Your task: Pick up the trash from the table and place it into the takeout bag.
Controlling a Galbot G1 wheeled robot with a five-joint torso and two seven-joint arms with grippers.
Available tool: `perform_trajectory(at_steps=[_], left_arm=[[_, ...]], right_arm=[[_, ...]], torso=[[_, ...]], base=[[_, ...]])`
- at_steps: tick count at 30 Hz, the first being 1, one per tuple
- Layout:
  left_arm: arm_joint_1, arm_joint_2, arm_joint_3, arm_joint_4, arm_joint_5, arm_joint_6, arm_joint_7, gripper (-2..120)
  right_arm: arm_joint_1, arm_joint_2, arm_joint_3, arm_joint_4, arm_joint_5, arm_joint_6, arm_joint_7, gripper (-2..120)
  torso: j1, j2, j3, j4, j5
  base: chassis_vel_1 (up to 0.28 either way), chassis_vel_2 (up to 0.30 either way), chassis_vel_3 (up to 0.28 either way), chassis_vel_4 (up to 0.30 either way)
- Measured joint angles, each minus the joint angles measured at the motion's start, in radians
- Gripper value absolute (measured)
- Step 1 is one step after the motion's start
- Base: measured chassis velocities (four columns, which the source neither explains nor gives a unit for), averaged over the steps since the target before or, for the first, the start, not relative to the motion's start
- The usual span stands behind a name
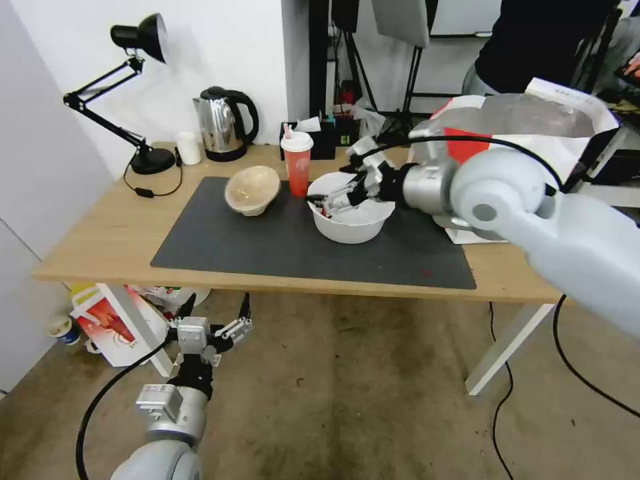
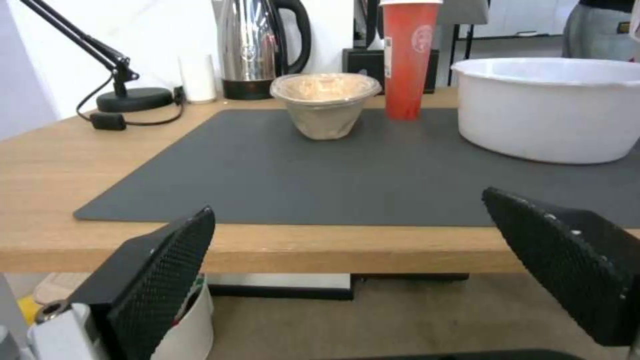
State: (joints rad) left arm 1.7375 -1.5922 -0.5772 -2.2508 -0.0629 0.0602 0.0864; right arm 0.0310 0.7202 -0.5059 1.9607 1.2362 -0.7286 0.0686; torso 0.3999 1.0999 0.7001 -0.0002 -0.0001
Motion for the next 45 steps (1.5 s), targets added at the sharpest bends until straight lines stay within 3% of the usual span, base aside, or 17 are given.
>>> perform_trajectory(at_steps=[5, 16, 45], left_arm=[[0.007, 0.000, 0.000, -0.004, 0.000, -0.001, 0.000, 100], [0.009, 0.000, 0.005, -0.009, 0.000, -0.001, -0.001, 100], [0.001, 0.000, 0.015, -0.001, 0.000, -0.002, -0.001, 100]], right_arm=[[0.054, 0.029, -0.094, -0.071, -0.102, 0.002, -0.050, 100], [0.142, 0.058, -0.186, -0.158, -0.131, 0.004, -0.057, 100], [0.121, 0.101, -0.237, -0.255, -0.134, 0.005, -0.053, 100]], torso=[[0.000, 0.000, 0.000, 0.0001, 0.0001], [0.000, 0.000, 0.000, 0.0001, 0.0000], [0.000, 0.000, 0.000, 0.0001, 0.0001]], base=[[0.000, 0.000, 0.000, 0.000], [0.000, 0.000, 0.000, 0.000], [0.000, 0.000, 0.000, 0.000]])
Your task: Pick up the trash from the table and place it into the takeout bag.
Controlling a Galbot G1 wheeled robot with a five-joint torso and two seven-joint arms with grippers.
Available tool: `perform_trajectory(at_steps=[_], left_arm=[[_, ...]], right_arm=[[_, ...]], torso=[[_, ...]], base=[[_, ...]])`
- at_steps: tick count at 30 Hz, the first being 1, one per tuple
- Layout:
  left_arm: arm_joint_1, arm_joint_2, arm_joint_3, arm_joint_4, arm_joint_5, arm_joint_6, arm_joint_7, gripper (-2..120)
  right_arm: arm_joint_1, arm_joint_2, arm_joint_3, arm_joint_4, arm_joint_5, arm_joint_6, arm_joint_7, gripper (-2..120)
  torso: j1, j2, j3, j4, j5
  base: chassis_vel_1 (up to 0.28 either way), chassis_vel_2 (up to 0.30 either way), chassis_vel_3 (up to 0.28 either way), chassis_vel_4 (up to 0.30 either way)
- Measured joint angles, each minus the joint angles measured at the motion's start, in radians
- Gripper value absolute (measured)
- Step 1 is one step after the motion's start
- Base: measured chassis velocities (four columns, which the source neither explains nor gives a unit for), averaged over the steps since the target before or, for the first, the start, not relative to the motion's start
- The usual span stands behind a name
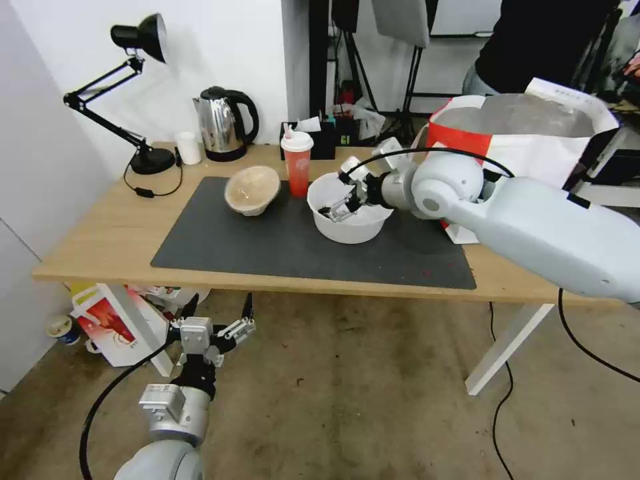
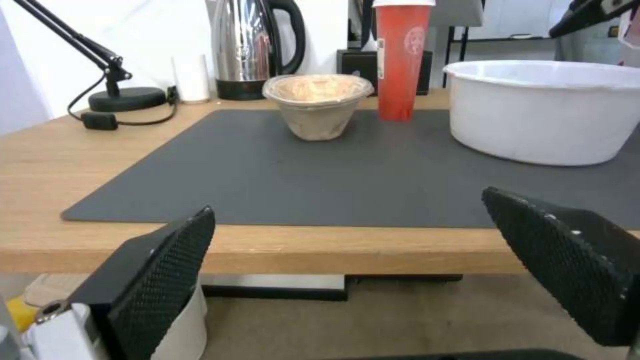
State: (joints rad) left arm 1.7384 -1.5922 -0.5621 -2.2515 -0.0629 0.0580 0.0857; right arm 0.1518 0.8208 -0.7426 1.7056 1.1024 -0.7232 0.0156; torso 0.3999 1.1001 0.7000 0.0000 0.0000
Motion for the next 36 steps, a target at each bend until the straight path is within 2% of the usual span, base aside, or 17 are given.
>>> perform_trajectory(at_steps=[19, 36], left_arm=[[-0.001, 0.000, 0.005, 0.009, 0.000, -0.002, 0.000, 100], [-0.008, 0.000, 0.005, 0.018, -0.003, -0.003, -0.001, 98]], right_arm=[[-0.039, 0.079, -0.019, -0.088, -0.017, 0.000, 0.024, 100], [-0.096, 0.097, -0.013, -0.116, -0.040, 0.000, 0.026, 100]], torso=[[0.000, 0.000, 0.000, 0.0001, -0.0001], [0.000, 0.000, 0.000, 0.0000, -0.0001]], base=[[0.000, 0.000, 0.000, 0.000], [0.000, 0.000, 0.000, 0.000]])
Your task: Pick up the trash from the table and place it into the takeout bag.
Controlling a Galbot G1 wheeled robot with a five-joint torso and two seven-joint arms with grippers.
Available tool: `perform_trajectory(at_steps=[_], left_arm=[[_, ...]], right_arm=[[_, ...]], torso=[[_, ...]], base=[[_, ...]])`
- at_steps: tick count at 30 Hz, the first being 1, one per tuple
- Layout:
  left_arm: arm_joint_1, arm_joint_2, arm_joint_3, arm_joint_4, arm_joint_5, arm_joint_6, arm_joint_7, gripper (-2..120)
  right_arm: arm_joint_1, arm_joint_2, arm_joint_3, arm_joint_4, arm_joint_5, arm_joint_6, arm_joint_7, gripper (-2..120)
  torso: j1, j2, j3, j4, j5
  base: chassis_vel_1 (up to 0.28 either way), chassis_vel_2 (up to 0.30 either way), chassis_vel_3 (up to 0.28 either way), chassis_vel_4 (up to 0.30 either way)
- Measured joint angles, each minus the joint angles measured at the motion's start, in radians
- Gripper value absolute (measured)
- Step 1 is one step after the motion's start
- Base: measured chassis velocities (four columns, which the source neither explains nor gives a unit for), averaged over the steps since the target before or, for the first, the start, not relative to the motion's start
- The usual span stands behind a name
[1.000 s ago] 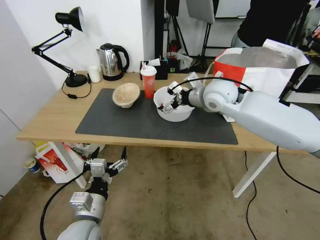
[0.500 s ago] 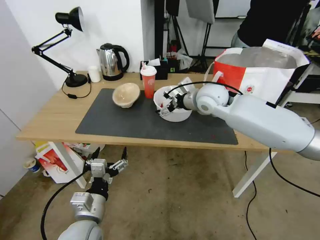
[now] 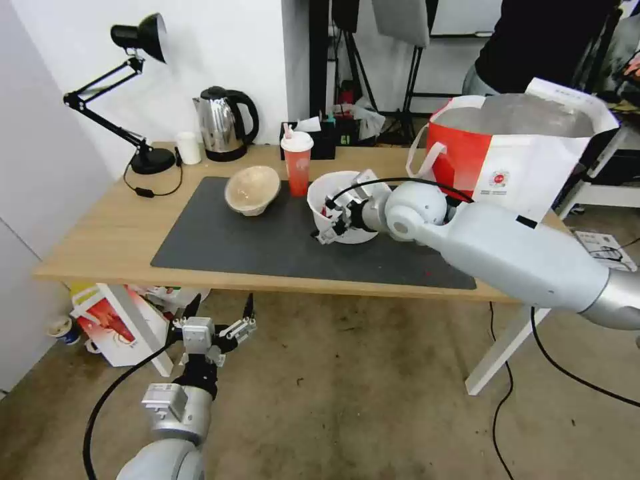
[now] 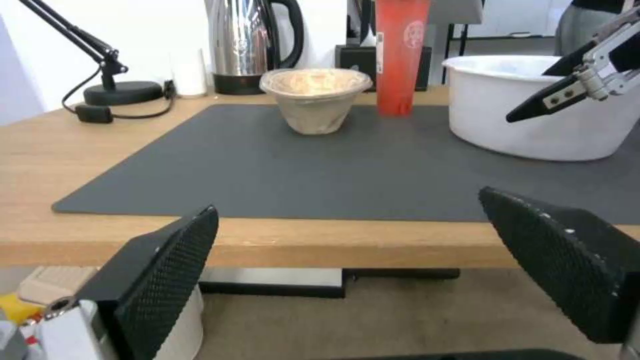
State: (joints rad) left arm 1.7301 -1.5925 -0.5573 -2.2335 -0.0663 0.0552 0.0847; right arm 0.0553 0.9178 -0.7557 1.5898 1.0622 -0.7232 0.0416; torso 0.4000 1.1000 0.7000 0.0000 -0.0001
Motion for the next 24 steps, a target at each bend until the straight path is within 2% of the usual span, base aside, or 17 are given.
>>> perform_trajectory(at_steps=[5, 11, 14, 18, 21, 23, 24], left_arm=[[-0.003, 0.000, 0.002, 0.001, 0.000, 0.000, 0.000, 98], [-0.005, 0.000, 0.001, 0.003, -0.001, 0.000, -0.002, 98], [-0.008, 0.000, 0.001, 0.003, -0.001, 0.000, -0.003, 98], [-0.009, 0.000, 0.000, 0.003, -0.001, 0.000, -0.004, 98], [-0.012, 0.000, 0.000, 0.003, -0.002, 0.000, -0.005, 98], [-0.012, 0.000, 0.000, 0.003, -0.002, -0.001, -0.005, 98], [-0.013, 0.000, 0.000, 0.002, -0.002, -0.001, -0.005, 98]], right_arm=[[-0.010, 0.007, 0.002, -0.009, -0.006, 0.000, 0.001, 100], [-0.023, 0.015, 0.005, -0.016, -0.009, 0.000, 0.011, 86], [-0.025, 0.019, 0.005, -0.017, -0.009, 0.000, 0.011, 75], [-0.025, 0.021, 0.006, -0.017, -0.009, 0.000, 0.013, 67], [-0.024, 0.022, 0.006, -0.017, -0.006, 0.000, 0.017, 50], [-0.024, 0.022, 0.006, -0.017, -0.006, 0.000, 0.017, 48], [-0.024, 0.023, 0.006, -0.017, -0.005, 0.000, 0.017, 41]], torso=[[0.000, 0.000, 0.000, 0.0000, 0.0001], [0.000, 0.000, 0.000, 0.0000, 0.0000], [0.000, 0.000, 0.000, 0.0000, 0.0000], [0.000, 0.000, 0.000, 0.0000, 0.0000], [0.000, 0.000, 0.000, -0.0001, 0.0000], [0.000, 0.000, 0.000, 0.0000, 0.0000], [0.000, 0.000, 0.000, 0.0000, 0.0000]], base=[[0.000, 0.000, 0.000, 0.000], [0.000, 0.000, 0.000, 0.000], [0.000, 0.000, 0.000, 0.000], [0.000, 0.000, 0.000, 0.000], [0.000, 0.000, 0.000, 0.000], [0.000, 0.000, 0.000, 0.000], [0.000, 0.000, 0.000, 0.000]])
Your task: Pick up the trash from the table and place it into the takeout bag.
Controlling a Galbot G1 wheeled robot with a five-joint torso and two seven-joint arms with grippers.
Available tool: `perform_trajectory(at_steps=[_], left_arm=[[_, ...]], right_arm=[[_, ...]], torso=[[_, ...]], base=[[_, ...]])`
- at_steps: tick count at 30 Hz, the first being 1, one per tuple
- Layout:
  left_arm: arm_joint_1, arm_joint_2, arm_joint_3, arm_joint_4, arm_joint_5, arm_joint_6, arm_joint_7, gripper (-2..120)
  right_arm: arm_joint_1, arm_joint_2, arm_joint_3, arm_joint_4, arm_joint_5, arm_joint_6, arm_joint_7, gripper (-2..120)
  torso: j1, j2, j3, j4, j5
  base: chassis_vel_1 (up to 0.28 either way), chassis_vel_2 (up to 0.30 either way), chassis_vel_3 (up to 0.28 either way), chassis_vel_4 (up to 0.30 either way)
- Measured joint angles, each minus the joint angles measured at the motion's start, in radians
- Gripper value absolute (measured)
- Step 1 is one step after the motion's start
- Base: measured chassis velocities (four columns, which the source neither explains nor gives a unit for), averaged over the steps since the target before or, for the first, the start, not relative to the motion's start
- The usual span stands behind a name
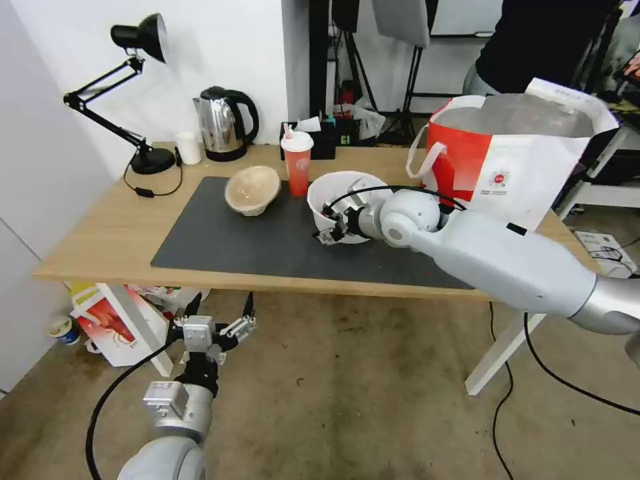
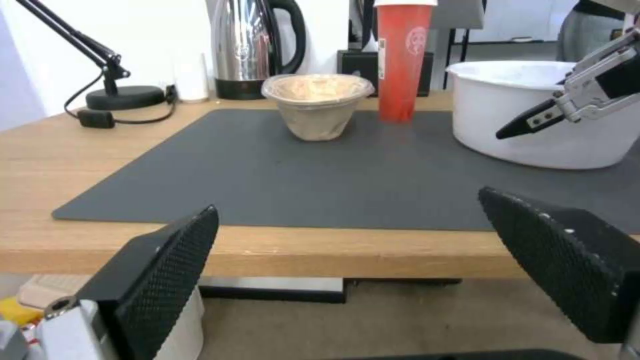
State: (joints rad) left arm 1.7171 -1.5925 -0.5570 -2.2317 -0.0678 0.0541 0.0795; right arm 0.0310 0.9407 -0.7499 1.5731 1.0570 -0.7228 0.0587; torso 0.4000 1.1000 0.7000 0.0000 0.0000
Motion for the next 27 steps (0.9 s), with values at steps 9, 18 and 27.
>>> perform_trajectory(at_steps=[9, 18, 27], left_arm=[[0.001, 0.000, -0.003, -0.009, -0.001, -0.001, -0.002, 98], [0.002, 0.000, -0.003, -0.015, -0.001, -0.003, -0.015, 97], [0.004, 0.000, -0.002, -0.022, -0.001, -0.003, -0.020, 96]], right_arm=[[0.001, 0.002, 0.000, -0.002, 0.002, 0.000, -0.001, 9], [0.004, 0.001, 0.003, 0.002, 0.005, 0.000, -0.003, 0], [0.013, -0.014, 0.029, 0.018, 0.035, 0.001, 0.000, 0]], torso=[[0.000, 0.000, 0.000, 0.0000, 0.0000], [0.000, 0.000, 0.000, 0.0000, 0.0000], [0.000, 0.000, 0.000, 0.0000, 0.0001]], base=[[0.000, 0.000, 0.000, 0.000], [0.000, 0.000, 0.000, 0.000], [0.000, 0.000, 0.000, 0.000]])
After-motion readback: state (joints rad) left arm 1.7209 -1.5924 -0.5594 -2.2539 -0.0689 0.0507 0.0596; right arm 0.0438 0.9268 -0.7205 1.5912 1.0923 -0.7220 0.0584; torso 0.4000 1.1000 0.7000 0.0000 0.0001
